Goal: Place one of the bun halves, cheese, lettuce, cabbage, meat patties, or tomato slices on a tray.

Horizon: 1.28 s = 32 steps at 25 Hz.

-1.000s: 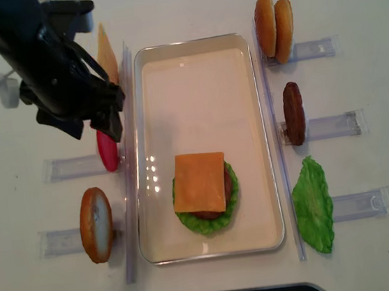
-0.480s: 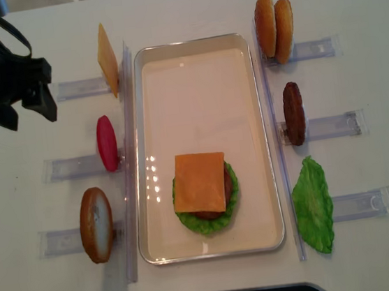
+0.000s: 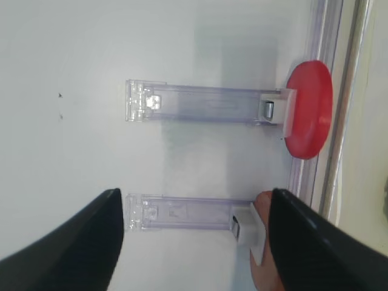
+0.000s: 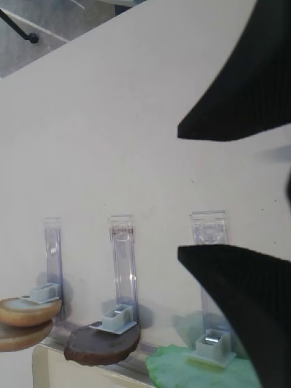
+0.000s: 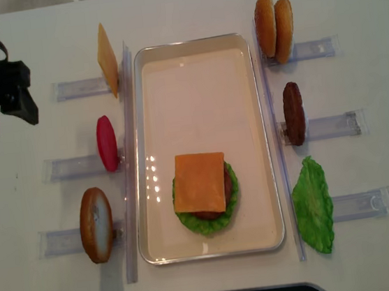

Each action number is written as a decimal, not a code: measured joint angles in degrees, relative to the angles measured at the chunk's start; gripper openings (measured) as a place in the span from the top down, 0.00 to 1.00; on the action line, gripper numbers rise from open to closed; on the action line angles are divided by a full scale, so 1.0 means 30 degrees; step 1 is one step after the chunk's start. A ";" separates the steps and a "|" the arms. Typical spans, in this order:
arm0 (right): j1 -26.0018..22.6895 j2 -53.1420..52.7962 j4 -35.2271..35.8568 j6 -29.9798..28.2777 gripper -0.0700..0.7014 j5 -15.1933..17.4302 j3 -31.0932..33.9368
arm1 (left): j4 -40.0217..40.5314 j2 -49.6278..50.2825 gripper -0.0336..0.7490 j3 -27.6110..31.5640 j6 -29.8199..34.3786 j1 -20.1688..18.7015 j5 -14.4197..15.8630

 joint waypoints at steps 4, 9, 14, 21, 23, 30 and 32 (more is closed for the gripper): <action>0.0000 0.0000 0.0000 0.0000 0.39 0.0000 0.0000 | -0.0001 -0.2467 0.23 0.1472 0.0020 0.0000 0.0100; 0.0000 0.0000 0.0000 0.0000 0.39 0.0000 0.0000 | -0.0400 -0.5485 0.23 0.2891 0.0002 0.0000 0.0287; 0.0000 0.0000 0.0000 0.0000 0.39 0.0000 0.0000 | -0.0496 -0.8830 0.23 0.4487 0.0002 0.0000 0.0362; 0.0000 0.0000 0.0000 0.0000 0.39 0.0000 0.0000 | -0.0192 -1.4448 0.23 0.7198 0.0002 0.0000 0.0501; 0.0000 0.0000 0.0000 0.0000 0.39 0.0000 0.0000 | -0.0092 -1.5942 0.23 0.7851 0.0002 0.0000 0.0530; 0.0000 0.0000 0.0000 0.0000 0.39 0.0000 0.0000 | -0.0035 -2.1148 0.23 0.9903 0.0285 0.0000 0.0726; 0.0000 0.0000 0.0000 0.0000 0.39 0.0000 0.0000 | 0.0026 -2.2151 0.23 1.0451 0.0342 0.0000 0.0796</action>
